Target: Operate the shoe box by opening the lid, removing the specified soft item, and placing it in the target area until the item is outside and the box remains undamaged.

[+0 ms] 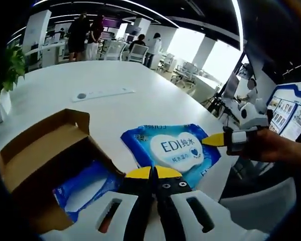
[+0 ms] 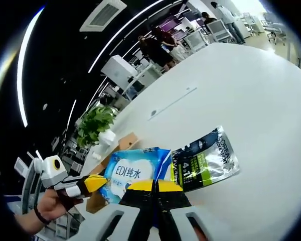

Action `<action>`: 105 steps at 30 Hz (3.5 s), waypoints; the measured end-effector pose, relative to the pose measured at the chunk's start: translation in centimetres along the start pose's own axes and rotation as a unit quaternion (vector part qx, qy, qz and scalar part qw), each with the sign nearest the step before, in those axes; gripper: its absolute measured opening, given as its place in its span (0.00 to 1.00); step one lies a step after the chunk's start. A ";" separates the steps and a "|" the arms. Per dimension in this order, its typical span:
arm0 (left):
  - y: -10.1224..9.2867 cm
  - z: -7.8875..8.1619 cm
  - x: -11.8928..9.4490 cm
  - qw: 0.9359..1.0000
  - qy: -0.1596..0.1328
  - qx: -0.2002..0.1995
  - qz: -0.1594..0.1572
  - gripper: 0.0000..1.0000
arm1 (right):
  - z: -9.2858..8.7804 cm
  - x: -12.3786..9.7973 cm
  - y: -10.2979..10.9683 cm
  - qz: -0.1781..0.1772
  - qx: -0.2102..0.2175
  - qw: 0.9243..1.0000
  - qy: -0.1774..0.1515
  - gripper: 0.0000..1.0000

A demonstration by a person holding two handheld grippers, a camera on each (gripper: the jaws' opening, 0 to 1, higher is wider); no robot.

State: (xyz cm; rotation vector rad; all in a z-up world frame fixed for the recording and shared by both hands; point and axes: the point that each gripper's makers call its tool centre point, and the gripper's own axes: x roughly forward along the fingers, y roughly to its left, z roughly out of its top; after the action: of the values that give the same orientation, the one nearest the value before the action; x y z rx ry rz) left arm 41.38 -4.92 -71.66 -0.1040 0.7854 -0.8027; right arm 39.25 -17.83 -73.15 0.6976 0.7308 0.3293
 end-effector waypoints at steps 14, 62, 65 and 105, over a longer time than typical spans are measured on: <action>-1.9 -0.6 2.8 1.000 0.012 0.010 -0.011 0.00 | 0.7 -1.0 -2.9 -0.014 -0.001 1.000 0.006 0.00; -1.1 -0.7 9.2 0.999 0.035 -0.001 0.002 0.00 | 5.0 3.2 -8.4 -0.041 -0.027 0.998 0.038 0.00; -1.1 -1.0 9.5 0.999 0.038 -0.002 0.005 0.00 | 5.0 3.4 -8.5 -0.042 -0.027 0.998 0.039 0.00; 0.5 -2.3 12.2 0.995 0.081 0.040 0.041 0.00 | 4.5 5.4 -11.0 -0.054 -0.030 0.996 0.063 0.00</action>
State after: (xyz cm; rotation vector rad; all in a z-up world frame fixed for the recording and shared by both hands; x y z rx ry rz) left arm 45.42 -12.37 -80.74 0.0651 0.9028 -0.7696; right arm 46.62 -25.19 -80.91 0.5827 0.8714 0.2968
